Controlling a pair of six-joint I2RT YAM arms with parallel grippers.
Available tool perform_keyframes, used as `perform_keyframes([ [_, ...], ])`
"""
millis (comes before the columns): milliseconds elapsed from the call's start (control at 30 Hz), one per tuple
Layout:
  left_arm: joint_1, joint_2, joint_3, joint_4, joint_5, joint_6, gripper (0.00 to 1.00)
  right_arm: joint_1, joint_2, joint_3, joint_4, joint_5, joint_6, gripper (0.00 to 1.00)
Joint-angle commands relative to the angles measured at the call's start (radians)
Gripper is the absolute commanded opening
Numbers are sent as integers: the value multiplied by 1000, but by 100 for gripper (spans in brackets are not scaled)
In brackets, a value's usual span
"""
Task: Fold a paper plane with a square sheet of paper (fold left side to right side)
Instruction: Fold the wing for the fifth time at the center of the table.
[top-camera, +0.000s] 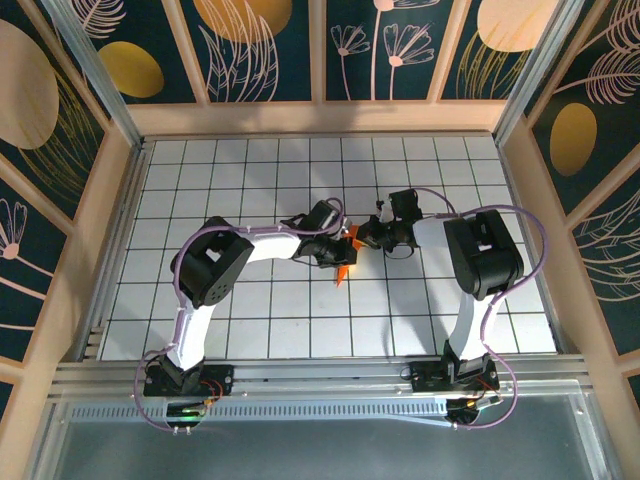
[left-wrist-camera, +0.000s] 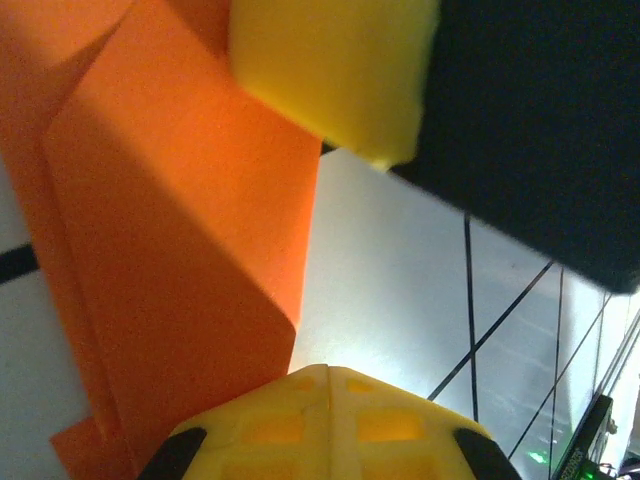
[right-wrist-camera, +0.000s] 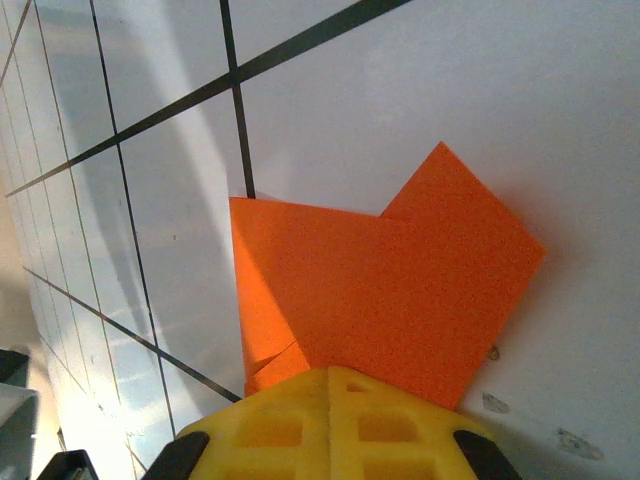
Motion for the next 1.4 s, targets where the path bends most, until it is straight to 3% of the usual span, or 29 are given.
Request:
perform_keyframes([
  [0,1,29,39,-43,-33,30,0,5,31,-36,-49,38,-16,0],
  [367,0,54,56,-80,-53,55,0,5,31,-32,-61,50,-22,0],
  [1367,-33,-227,-291,-1,37,161,0,3,14,54,-133,61,-49,0],
])
